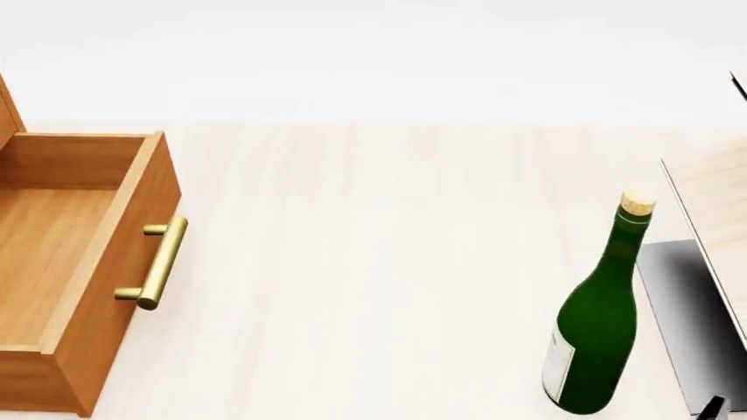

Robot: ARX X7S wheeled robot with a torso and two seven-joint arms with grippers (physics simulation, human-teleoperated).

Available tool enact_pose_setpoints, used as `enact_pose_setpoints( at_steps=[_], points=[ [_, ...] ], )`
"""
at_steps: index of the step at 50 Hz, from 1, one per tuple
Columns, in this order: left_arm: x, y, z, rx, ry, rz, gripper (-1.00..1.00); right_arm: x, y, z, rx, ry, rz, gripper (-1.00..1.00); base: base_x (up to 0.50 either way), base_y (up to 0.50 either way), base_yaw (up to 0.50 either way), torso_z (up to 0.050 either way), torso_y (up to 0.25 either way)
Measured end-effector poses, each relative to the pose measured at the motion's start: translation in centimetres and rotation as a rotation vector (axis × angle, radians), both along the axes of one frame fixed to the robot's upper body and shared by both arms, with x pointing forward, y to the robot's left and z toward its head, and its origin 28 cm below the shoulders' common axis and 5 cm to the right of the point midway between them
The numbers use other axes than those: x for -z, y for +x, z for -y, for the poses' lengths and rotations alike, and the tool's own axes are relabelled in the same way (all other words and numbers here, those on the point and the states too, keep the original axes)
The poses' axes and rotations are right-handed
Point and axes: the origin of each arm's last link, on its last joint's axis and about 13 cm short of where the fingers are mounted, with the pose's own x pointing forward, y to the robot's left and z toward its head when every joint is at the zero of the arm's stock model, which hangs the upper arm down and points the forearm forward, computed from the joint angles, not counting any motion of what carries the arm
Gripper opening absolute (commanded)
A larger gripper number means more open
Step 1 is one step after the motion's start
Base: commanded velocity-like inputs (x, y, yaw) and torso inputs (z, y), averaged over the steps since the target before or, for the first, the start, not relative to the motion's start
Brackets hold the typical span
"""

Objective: Put the bowl on top of the cabinet.

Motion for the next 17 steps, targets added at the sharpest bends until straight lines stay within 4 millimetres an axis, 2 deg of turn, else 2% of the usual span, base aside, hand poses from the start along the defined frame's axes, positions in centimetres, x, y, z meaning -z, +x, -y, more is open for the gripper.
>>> enact_pose_setpoints(
  at_steps=[8,17],
  points=[
    [0.9,-2.2,0.9,-0.031,0.058,0.126,1.0,-0.7,-1.6,0.2,0.054,0.014,0.131,1.0,0.0,0.0,0.0,0.0,0.0],
    [1.2,-3.4,1.5,-0.054,0.092,0.196,1.0,-1.1,-2.7,0.4,0.082,0.021,0.22,1.0,0.0,0.0,0.0,0.0,0.0]
  ],
)
